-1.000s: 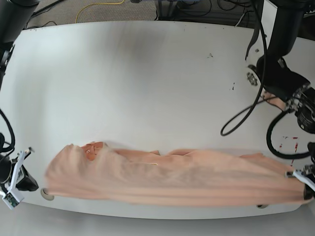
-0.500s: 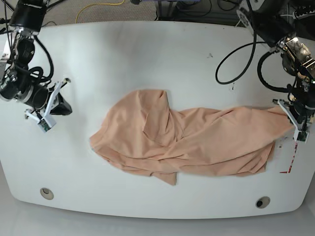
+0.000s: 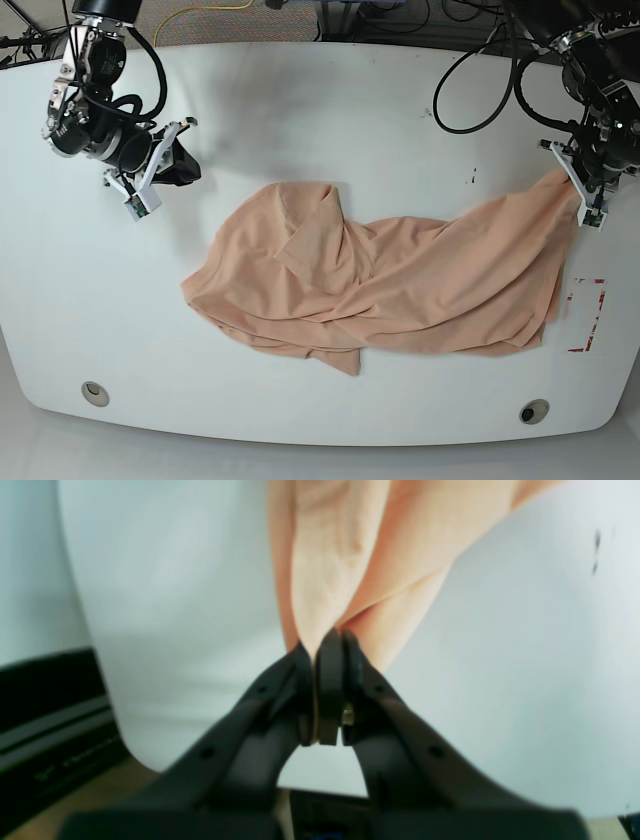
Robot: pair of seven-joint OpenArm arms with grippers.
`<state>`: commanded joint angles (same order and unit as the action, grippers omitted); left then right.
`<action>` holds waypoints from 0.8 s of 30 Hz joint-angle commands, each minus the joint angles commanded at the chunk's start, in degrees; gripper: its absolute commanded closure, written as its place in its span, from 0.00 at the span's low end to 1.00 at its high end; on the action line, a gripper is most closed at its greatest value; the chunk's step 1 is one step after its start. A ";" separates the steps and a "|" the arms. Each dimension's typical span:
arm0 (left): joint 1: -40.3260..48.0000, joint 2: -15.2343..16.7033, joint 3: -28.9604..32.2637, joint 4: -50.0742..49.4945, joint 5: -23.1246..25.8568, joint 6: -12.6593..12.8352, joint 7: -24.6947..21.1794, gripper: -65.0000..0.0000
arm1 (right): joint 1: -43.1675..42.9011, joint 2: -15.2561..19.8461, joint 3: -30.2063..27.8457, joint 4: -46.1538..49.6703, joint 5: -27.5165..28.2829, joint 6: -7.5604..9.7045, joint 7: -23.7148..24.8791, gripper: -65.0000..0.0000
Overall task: Fold the T-shirt properly
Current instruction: 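Release the shirt with the right gripper and move it aside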
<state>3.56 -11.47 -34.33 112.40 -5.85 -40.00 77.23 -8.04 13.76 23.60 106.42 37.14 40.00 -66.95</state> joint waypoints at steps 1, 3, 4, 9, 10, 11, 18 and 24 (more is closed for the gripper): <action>0.18 -0.09 0.00 0.00 0.00 0.00 0.00 1.00 | 0.09 -0.79 0.53 0.00 -0.97 0.00 0.26 0.56; 0.53 -0.44 0.00 0.00 -0.09 0.00 0.00 1.00 | 1.49 -3.52 2.73 -0.97 -3.87 0.00 1.67 0.40; 0.53 -0.44 0.00 0.00 -0.09 0.00 0.00 1.00 | 2.46 -4.57 3.96 -1.85 -4.57 0.00 2.20 0.34; 0.53 -0.70 0.00 0.00 0.09 0.00 0.00 1.00 | 8.70 -7.47 9.49 -10.20 -5.45 0.00 3.34 0.21; 0.53 -0.88 0.00 0.00 0.09 0.00 0.00 1.00 | 9.76 -7.82 10.29 -11.69 -5.45 0.00 3.52 0.21; 0.53 -1.14 0.00 0.00 0.09 0.00 0.00 1.00 | 11.60 -8.26 11.87 -15.03 -5.45 0.00 3.60 0.22; 0.26 -1.14 0.00 0.00 0.09 0.00 0.00 1.00 | 17.76 -9.76 17.32 -25.05 -5.45 0.00 3.78 0.23; 0.26 -0.97 0.00 0.00 0.09 0.00 0.00 1.00 | 19.69 -11.43 17.67 -27.87 -5.45 0.00 4.40 0.23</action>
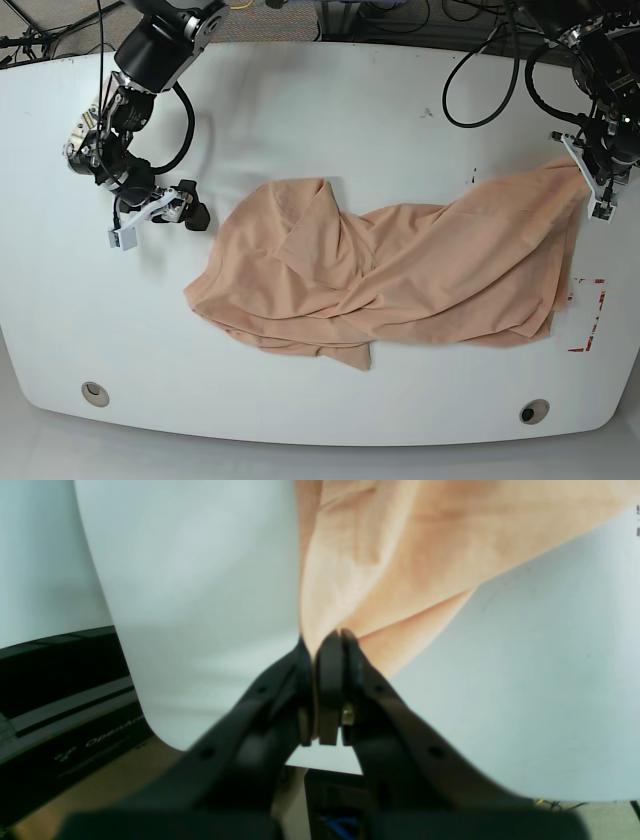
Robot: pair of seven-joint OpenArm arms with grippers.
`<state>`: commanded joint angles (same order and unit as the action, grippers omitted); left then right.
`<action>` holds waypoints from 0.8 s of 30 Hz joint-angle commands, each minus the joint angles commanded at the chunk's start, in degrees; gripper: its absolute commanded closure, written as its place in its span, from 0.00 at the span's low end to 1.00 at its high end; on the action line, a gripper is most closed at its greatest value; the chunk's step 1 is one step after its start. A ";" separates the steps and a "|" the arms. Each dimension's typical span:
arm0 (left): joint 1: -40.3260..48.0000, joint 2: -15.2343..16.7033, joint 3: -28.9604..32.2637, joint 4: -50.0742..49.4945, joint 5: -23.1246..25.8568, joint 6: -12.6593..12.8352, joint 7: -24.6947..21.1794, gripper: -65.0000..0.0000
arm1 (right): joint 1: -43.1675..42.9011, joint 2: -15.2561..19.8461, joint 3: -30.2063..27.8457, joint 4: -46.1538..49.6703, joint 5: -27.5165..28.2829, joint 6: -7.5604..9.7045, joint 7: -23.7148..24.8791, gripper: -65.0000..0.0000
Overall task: Fold the T-shirt properly
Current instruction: 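Release the shirt with the right gripper and move it aside, then grasp the shirt fabric near the sleeve with the right gripper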
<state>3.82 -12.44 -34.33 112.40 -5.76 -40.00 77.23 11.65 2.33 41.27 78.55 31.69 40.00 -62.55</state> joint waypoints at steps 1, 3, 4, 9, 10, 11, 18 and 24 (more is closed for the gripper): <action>0.00 0.00 0.00 0.00 0.00 0.00 0.00 1.00 | 0.18 -0.44 -0.09 -0.09 0.00 0.00 0.26 0.23; 0.00 0.00 0.00 0.00 0.00 0.00 0.00 1.00 | 0.26 -1.23 -0.18 -0.09 -0.09 0.00 0.44 0.23; 0.00 0.00 0.00 0.00 0.00 0.00 0.00 1.00 | 0.35 -1.49 -0.18 -0.09 -0.26 0.00 0.44 0.23; 0.00 0.00 0.00 0.00 0.00 0.00 0.00 1.00 | 1.41 -2.64 -0.18 -2.73 -0.53 0.00 2.29 0.23; 0.00 0.00 0.00 0.00 0.00 0.00 0.00 1.00 | 1.41 -2.64 -0.18 -3.16 -0.53 0.00 2.46 0.23; 0.00 0.00 0.00 0.00 0.00 0.00 0.00 1.00 | 1.41 -2.64 -0.18 -4.57 -0.53 0.00 2.64 0.23; -0.09 0.00 0.00 0.00 -0.09 0.00 0.00 1.00 | 1.93 -2.64 -1.76 -7.74 -0.53 0.00 5.98 0.23; -0.09 0.00 0.00 0.00 -0.18 0.00 0.00 1.00 | 1.76 -2.64 -6.24 -8.09 -0.53 0.00 7.74 0.23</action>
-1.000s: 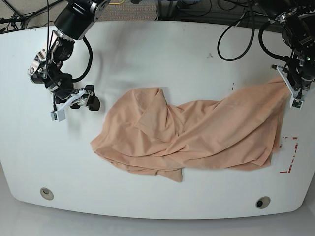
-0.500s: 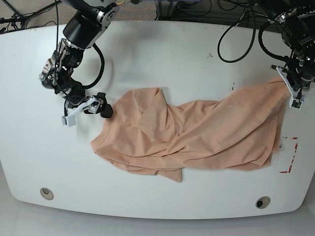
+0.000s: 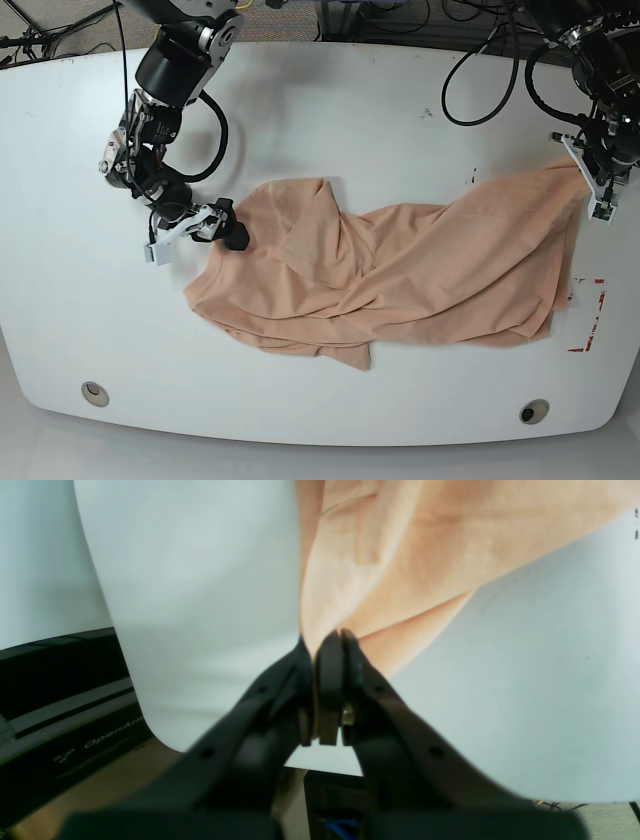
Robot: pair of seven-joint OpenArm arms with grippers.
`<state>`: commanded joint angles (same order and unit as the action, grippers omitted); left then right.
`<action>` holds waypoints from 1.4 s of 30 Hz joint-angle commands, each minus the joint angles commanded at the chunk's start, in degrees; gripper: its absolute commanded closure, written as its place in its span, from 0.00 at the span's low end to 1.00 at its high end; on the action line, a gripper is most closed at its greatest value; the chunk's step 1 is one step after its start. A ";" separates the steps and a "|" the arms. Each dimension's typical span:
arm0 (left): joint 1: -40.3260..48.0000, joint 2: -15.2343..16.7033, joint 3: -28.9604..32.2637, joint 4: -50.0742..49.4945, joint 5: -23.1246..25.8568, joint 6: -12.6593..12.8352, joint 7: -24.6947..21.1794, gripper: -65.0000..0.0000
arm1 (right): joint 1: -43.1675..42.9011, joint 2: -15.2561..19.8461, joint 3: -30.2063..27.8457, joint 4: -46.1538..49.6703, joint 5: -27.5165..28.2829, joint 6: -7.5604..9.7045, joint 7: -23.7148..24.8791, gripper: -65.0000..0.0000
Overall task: Fold the T-shirt properly
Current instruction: 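Grasp the shirt fabric near the sleeve with the right gripper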
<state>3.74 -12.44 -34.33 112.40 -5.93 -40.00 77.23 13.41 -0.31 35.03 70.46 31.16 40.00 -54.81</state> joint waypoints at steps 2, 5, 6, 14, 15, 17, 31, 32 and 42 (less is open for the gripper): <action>0.00 0.00 0.00 0.00 0.00 0.00 0.00 1.00 | 0.00 -0.09 -0.26 -0.09 0.00 0.00 0.09 0.23; 0.00 0.00 0.00 0.00 0.00 0.00 0.00 1.00 | 0.09 -0.26 -0.44 -0.09 0.00 -0.31 1.32 0.23; 0.00 0.00 0.00 0.00 0.00 0.00 0.00 1.00 | 0.09 -0.35 -0.44 -0.09 0.00 -0.57 1.93 0.23; 0.09 0.00 0.00 0.00 -0.09 0.00 0.00 1.00 | 0.35 -1.05 -1.14 -0.18 0.00 -2.59 3.25 0.23; 0.09 0.00 0.00 0.00 -0.09 0.00 0.00 1.00 | 0.35 -1.05 -2.20 -0.18 0.00 -3.12 3.52 0.23; 0.09 0.00 0.00 0.00 -0.09 0.00 0.00 1.00 | 0.35 -1.05 -3.69 -0.18 0.00 -4.09 4.48 0.23; 0.00 -0.18 0.00 0.00 -0.09 0.00 0.00 1.00 | 0.00 -0.88 -9.58 -0.18 0.00 -9.98 9.85 0.23; 0.00 -0.18 0.00 0.00 -0.09 0.00 0.00 1.00 | 0.00 -0.70 -9.49 -0.18 0.00 -10.77 9.93 0.25; 0.00 -0.18 0.00 0.00 -0.09 0.00 0.00 1.00 | 0.35 1.85 -9.67 -4.57 0.00 -11.56 11.25 1.00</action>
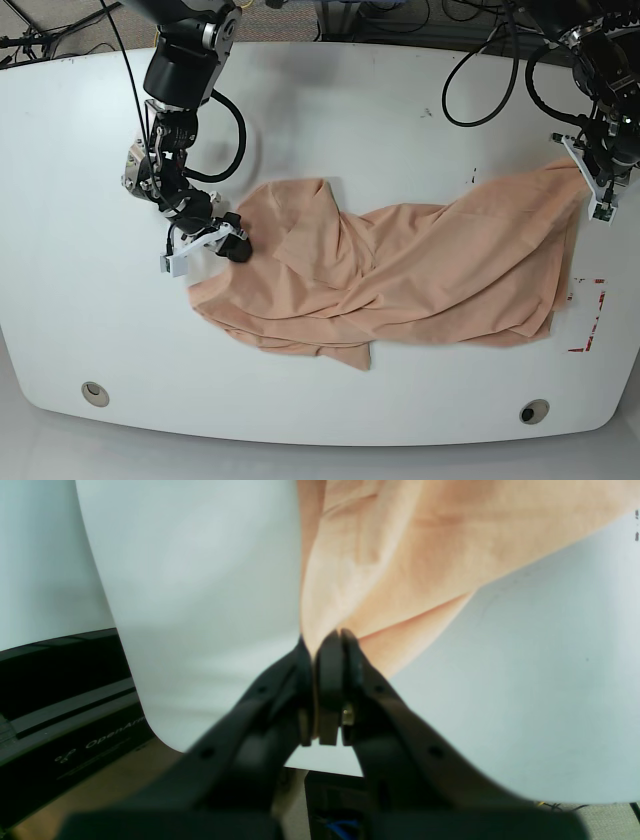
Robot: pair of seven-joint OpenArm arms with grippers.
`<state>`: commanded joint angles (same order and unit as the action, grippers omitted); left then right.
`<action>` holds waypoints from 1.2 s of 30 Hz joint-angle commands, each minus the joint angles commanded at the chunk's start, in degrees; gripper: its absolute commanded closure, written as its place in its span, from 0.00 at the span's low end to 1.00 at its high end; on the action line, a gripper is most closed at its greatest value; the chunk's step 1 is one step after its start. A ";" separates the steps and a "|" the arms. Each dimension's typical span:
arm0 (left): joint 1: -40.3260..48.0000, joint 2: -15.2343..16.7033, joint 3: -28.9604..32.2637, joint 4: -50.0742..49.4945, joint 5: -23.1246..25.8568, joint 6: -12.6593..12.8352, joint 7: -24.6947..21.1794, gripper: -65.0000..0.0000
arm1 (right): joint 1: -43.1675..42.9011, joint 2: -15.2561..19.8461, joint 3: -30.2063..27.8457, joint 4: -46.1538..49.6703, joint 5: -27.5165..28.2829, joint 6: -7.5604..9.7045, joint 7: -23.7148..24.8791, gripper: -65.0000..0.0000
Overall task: Fold the T-shirt properly
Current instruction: 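Grasp the shirt fabric near the sleeve with the right gripper, then lift the shirt with both grippers and pull it toward the robot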
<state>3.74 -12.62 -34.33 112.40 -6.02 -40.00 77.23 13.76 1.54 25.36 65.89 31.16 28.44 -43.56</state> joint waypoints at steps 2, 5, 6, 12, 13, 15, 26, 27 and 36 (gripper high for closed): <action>0.00 0.00 0.00 0.00 0.00 0.00 0.00 1.00 | 0.00 0.79 -0.09 -0.88 0.35 0.09 0.00 1.00; -0.09 0.00 0.09 0.00 -0.09 0.00 0.00 1.00 | -0.35 0.79 -0.09 -0.35 0.44 0.09 0.00 1.00; -0.09 0.00 0.18 0.00 -0.09 0.00 0.00 1.00 | -0.79 0.88 0.00 0.44 0.44 0.09 0.00 1.00; -0.26 0.09 0.35 0.00 -0.09 0.00 0.00 1.00 | -5.71 0.88 0.18 9.49 0.62 0.09 -1.58 1.00; -0.26 0.09 0.35 0.00 -0.09 0.00 0.00 1.00 | -6.51 0.88 0.26 10.99 0.62 0.09 -2.37 1.00; -0.26 0.09 0.35 0.00 -0.18 0.00 0.00 1.00 | -8.44 0.97 0.35 14.77 0.62 0.09 -4.31 1.00; 0.26 0.09 0.35 0.09 -0.18 0.00 0.00 1.00 | -21.71 1.32 5.63 31.91 0.62 0.18 -10.20 1.00; 0.26 0.09 0.35 0.18 -0.18 0.00 0.00 1.00 | -22.68 1.32 6.33 32.79 0.62 0.18 -10.73 1.00; -0.18 0.44 2.81 0.18 -0.26 0.00 -0.18 1.00 | -27.34 1.32 8.62 39.47 0.62 0.26 -11.60 1.00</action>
<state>3.56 -12.18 -31.52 112.57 -6.29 -40.00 77.05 -13.58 2.86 33.98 105.36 31.78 28.70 -55.16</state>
